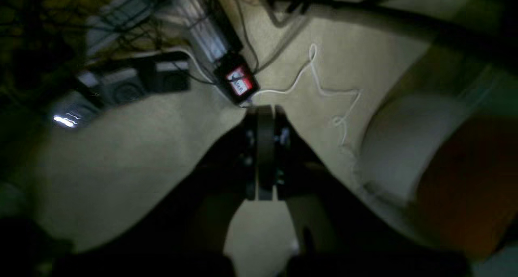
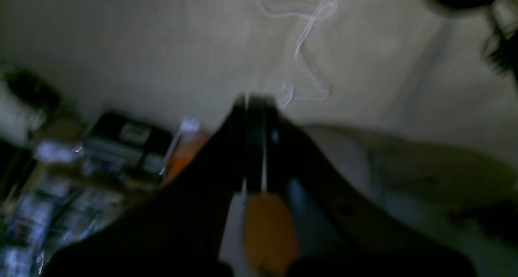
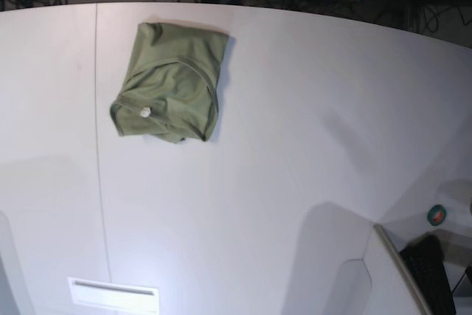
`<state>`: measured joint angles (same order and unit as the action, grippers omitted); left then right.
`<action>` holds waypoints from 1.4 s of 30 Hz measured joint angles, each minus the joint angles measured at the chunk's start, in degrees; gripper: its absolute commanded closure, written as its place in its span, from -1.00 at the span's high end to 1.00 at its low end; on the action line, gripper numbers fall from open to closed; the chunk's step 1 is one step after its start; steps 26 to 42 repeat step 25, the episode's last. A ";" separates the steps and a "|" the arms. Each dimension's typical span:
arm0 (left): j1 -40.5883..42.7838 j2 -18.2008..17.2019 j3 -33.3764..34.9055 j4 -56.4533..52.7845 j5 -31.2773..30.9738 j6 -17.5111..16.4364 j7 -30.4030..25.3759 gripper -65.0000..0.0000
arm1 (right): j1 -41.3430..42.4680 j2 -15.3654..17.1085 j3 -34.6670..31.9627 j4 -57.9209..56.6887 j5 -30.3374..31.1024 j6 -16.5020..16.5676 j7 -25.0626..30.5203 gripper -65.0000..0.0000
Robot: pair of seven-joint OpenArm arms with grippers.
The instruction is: Layout the t-shirt on the table in an organized manner, then fold the t-shirt properly
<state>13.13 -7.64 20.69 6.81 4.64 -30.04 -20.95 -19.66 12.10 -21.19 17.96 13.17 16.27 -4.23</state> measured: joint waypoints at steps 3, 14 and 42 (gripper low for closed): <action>-3.72 1.03 4.92 -7.08 0.22 5.75 -12.81 -1.00 | 6.05 -5.03 -3.43 -15.32 0.15 -0.15 15.50 -1.00; -2.54 -2.51 8.55 -0.48 -3.10 19.02 -5.18 -1.00 | 4.70 -9.18 -4.00 -12.57 0.33 0.17 20.63 -1.00; -3.80 -0.66 8.81 -1.99 -1.68 23.23 -4.07 -1.00 | 5.09 -9.14 -4.07 -12.39 0.31 0.02 20.59 -1.00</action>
